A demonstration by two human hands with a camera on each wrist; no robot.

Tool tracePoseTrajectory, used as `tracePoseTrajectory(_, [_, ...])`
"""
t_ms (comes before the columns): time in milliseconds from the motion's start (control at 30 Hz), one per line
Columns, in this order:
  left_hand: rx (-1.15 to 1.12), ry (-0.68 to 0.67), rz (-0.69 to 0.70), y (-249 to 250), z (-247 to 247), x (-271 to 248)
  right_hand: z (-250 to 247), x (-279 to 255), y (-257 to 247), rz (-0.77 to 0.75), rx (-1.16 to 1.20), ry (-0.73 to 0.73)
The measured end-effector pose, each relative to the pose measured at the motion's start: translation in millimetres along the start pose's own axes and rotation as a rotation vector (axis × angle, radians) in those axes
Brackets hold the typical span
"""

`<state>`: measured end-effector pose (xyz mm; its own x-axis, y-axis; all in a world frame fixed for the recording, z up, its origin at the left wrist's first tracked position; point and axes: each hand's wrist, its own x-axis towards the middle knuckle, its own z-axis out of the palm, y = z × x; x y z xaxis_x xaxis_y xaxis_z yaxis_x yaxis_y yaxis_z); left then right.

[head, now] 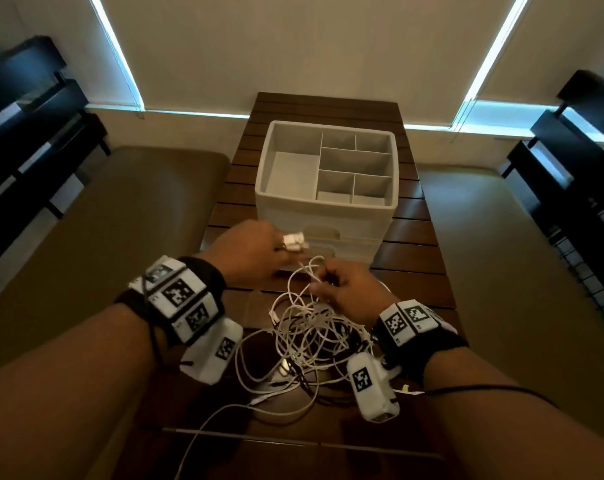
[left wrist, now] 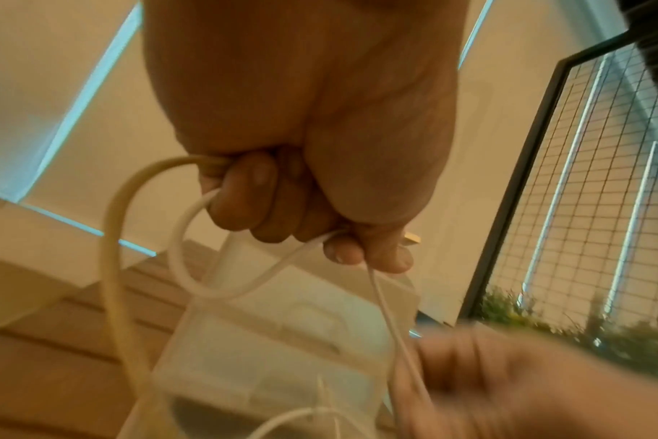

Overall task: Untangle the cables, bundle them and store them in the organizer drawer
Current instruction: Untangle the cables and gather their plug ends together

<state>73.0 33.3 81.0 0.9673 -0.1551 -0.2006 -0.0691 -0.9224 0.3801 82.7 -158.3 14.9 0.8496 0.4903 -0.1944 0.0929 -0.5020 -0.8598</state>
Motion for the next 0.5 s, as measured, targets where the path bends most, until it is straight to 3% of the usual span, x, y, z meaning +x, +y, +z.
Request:
tracePoseTrajectory(100, [-0.045, 0.143, -0.016, -6, -29, -1, -5, -2, 18, 0.076, -0.243, -0.02])
tracePoseTrajectory(200, [-0.19, 0.151, -0.071, -1, -33, 0, -5, 2, 20, 0.098, -0.248, 0.069])
tracePoseTrajectory(233, [-0.268, 0.146, -0.104, 1, -29, 1, -2, 3, 16, 0.072, -0.245, 0.127])
tracePoseTrajectory(333, [-0.43, 0.145, -0.159, 7, -23, 6, 9, -3, 5, -0.146, -0.217, 0.484])
tracePoseTrajectory(367, [-0.442, 0.13, -0.165, 8, -23, 8, 14, -6, 2, -0.233, -0.212, 0.486])
tracePoseTrajectory(433, [-0.465, 0.099, -0.183, 14, -24, 12, 28, -13, -1, -0.299, -0.278, 0.167])
tracePoseTrajectory(500, [-0.503, 0.089, -0.2, 19, -28, 15, 47, -14, 7, -0.201, -0.502, -0.196])
